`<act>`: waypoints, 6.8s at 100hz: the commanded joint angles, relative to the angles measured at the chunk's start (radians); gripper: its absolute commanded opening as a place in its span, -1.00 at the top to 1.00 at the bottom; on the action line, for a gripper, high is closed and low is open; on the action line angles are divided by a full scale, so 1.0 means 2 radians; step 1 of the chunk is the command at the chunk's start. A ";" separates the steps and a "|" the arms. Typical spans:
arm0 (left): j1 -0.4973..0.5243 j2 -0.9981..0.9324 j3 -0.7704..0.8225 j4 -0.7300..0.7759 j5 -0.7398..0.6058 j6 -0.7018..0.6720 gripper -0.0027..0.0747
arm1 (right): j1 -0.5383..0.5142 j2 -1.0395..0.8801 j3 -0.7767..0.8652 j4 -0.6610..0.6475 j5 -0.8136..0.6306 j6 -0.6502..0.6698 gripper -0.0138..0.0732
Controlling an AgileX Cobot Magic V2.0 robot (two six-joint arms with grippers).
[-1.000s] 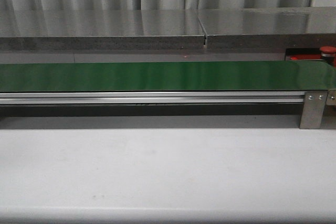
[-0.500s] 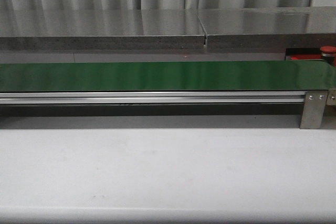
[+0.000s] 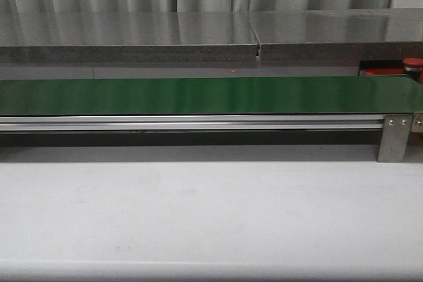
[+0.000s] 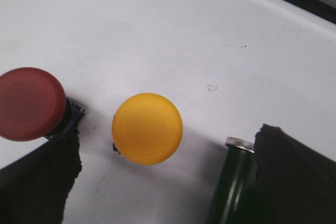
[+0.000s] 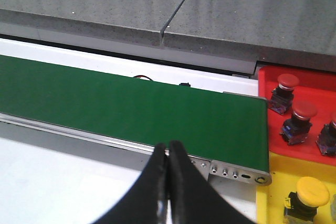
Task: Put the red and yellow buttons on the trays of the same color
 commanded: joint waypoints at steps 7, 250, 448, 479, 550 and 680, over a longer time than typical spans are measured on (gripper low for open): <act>0.002 -0.019 -0.021 -0.010 -0.044 -0.005 -0.67 | 0.000 -0.001 -0.012 0.009 -0.022 -0.005 0.95; -0.060 -0.210 0.226 -0.067 -0.097 0.050 0.97 | 0.000 -0.001 -0.012 0.009 -0.021 -0.005 0.95; 0.056 0.002 0.004 -0.050 -0.132 0.078 -0.77 | 0.000 -0.001 -0.012 0.009 -0.021 -0.005 0.95; 0.056 0.042 -0.041 -0.053 -0.133 0.078 -0.63 | 0.000 -0.001 -0.012 0.009 -0.021 -0.005 0.95; 0.056 -0.040 -0.041 -0.076 -0.038 0.078 0.98 | 0.000 -0.001 -0.012 0.009 -0.021 -0.005 0.95; -0.058 -0.250 0.276 -0.058 -0.189 0.106 0.98 | 0.000 -0.001 -0.012 0.009 -0.021 -0.005 0.95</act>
